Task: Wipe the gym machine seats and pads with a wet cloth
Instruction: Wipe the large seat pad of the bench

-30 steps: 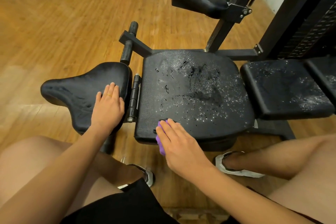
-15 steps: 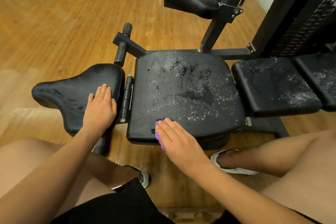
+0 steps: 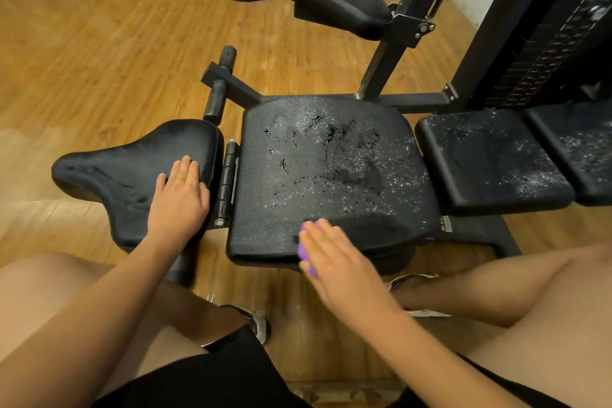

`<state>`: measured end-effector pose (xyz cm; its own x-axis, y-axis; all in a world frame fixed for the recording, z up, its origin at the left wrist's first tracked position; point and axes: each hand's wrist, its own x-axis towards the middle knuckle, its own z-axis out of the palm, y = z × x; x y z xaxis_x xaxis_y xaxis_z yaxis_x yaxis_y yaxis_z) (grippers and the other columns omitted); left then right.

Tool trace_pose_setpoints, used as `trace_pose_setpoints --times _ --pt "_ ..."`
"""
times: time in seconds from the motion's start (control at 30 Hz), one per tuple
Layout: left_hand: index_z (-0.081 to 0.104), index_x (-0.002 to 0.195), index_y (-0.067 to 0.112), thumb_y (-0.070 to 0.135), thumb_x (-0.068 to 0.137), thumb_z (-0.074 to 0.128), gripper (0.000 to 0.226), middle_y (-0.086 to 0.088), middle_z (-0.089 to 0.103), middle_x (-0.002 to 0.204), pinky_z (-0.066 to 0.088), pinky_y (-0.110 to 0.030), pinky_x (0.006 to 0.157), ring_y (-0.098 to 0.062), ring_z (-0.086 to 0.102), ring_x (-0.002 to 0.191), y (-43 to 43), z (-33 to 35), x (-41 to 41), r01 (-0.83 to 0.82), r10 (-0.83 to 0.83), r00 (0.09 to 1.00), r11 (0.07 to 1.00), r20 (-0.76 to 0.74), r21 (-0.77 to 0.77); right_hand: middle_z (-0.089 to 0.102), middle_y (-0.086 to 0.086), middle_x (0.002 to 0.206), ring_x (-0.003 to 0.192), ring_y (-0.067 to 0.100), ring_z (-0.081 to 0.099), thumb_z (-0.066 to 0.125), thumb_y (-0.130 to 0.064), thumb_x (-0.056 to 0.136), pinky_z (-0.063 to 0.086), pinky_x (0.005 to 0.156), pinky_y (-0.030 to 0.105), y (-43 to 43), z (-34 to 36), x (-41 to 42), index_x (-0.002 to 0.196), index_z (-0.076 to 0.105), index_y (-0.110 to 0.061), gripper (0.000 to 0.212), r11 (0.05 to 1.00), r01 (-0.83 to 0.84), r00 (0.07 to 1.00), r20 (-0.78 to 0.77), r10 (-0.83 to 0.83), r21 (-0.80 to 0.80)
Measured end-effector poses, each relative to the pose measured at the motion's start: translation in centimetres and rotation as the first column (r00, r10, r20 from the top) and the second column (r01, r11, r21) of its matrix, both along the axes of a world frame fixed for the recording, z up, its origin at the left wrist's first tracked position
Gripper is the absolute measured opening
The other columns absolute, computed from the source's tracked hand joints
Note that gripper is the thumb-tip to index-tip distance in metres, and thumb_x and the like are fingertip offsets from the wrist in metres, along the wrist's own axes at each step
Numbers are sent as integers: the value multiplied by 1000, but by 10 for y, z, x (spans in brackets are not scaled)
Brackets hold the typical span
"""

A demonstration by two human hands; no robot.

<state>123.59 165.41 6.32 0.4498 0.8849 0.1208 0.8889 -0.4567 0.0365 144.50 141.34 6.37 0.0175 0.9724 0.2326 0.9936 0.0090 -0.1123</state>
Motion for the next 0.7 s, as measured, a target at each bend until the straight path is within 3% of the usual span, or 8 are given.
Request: trace_pose_setpoints --times 0.1,0.2,0.3,0.43,0.5,0.57,0.63,0.7 --pt "37 145 1 24 104 34 47 -21 36 154 27 -51 115 -33 31 145 -1 0 -1 6 -6 1000 1000 1 0 57 7 139 132 24 51 33 -32 95 39 111 39 8 3 -15 135 56 -7 53 996 -81 997 -12 81 -31" --pt "38 144 1 24 104 34 47 -21 37 153 30 -52 114 -33 32 144 1 1 -4 5 -5 1000 1000 -3 8 52 7 145 137 24 43 35 -31 100 29 117 35 -7 -8 20 140 52 -5 51 993 -109 989 -103 104 -43" --pt "37 146 0 25 105 34 48 -21 36 154 27 -52 116 -32 30 145 3 1 -3 14 -14 1000 1000 10 1 52 9 144 135 26 43 26 -39 105 23 116 31 -33 -16 73 136 55 -2 56 999 22 980 -196 -31 -46" --pt "35 148 1 26 105 33 50 -20 34 156 24 -51 118 -32 28 147 2 1 -2 17 -18 1000 1000 19 9 45 3 145 139 22 36 47 -24 98 19 116 19 -58 -15 126 139 50 -3 46 972 234 940 -255 -226 1" --pt "36 147 0 25 105 34 49 -21 35 155 25 -52 117 -33 29 146 4 2 -1 23 -24 1000 1000 20 18 41 1 149 144 20 31 52 -13 99 19 115 18 -56 -18 130 143 46 -6 45 920 390 872 -308 -380 -34" --pt "38 146 -1 23 105 35 48 -21 36 154 25 -52 115 -33 30 145 3 1 1 19 -19 1000 1000 23 22 41 5 151 144 19 28 48 -19 101 20 114 22 -53 -23 124 145 45 -5 46 867 493 802 -346 -487 -77" --pt "39 144 -1 23 104 36 47 -21 38 153 27 -52 114 -33 32 144 -1 -1 4 17 -17 1000 1000 18 22 47 11 148 142 24 33 39 -31 99 20 115 22 -52 -19 106 141 49 -2 53 864 502 802 -352 -483 -40" --pt "42 142 -2 22 103 39 46 -21 41 151 30 -52 112 -33 35 142 -2 -3 4 8 -8 1000 999 15 33 52 12 144 138 28 41 36 -33 95 25 113 32 -49 -10 70 137 54 -1 56 902 432 859 -300 -414 -8"
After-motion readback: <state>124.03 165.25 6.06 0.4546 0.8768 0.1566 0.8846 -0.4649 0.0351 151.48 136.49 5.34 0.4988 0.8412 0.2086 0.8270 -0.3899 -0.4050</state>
